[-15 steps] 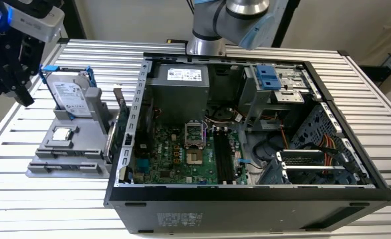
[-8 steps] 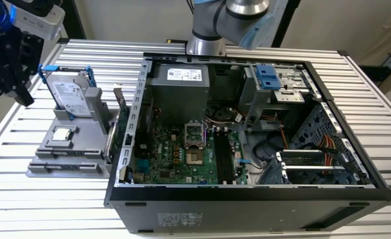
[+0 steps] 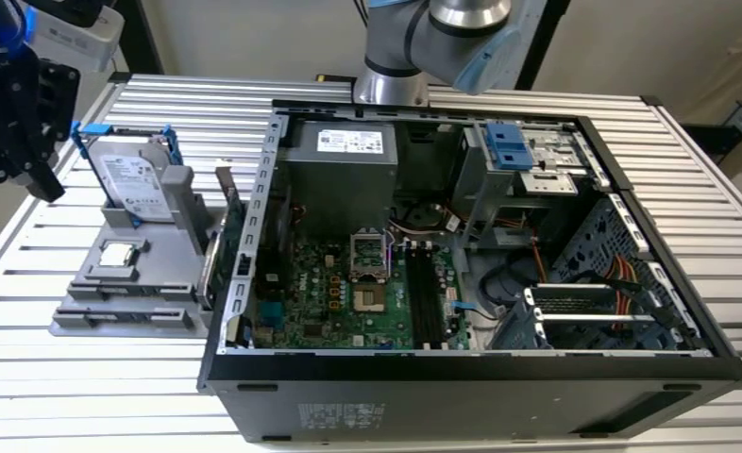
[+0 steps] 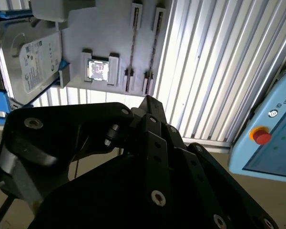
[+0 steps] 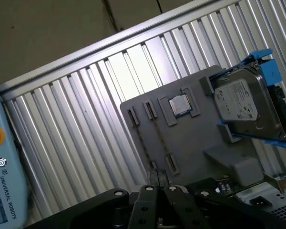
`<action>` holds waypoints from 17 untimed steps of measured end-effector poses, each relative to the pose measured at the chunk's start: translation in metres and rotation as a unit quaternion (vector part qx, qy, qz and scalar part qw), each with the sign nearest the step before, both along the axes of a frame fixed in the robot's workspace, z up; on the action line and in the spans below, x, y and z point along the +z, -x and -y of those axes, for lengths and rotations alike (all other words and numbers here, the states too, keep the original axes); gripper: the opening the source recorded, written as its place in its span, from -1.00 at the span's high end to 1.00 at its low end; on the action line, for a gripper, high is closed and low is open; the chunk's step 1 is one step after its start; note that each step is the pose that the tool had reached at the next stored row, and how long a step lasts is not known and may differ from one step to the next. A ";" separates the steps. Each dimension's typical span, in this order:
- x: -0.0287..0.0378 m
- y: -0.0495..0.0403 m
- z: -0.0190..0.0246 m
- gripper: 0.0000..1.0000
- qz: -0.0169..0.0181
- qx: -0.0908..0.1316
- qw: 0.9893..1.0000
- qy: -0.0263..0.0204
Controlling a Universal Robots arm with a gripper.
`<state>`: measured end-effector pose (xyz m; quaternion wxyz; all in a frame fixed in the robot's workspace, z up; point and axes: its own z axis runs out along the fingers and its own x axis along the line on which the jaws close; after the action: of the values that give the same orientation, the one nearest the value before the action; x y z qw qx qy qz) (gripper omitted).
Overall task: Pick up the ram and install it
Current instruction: 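Pick up the ram and move it above insertion slot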
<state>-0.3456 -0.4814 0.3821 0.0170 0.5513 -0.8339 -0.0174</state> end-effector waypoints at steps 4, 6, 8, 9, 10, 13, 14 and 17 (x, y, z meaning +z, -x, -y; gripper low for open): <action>0.0000 0.0000 0.0000 1.00 0.000 0.029 1.000 0.000; 0.0000 0.0000 0.0000 1.00 0.000 0.046 0.999 0.000; 0.0000 0.0000 0.0000 1.00 0.000 0.064 0.998 0.000; 0.0000 0.0000 0.0000 1.00 0.000 0.073 0.997 0.000; 0.0000 0.0000 0.0000 1.00 0.000 0.081 0.997 0.000; 0.0000 0.0000 0.0000 1.00 0.000 0.109 0.994 0.000; 0.0000 0.0000 0.0000 1.00 0.000 0.118 0.993 0.000; 0.0000 0.0000 0.0000 1.00 0.000 0.144 0.990 0.000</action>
<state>-0.3456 -0.4814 0.3821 0.0193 0.6657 -0.7458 -0.0148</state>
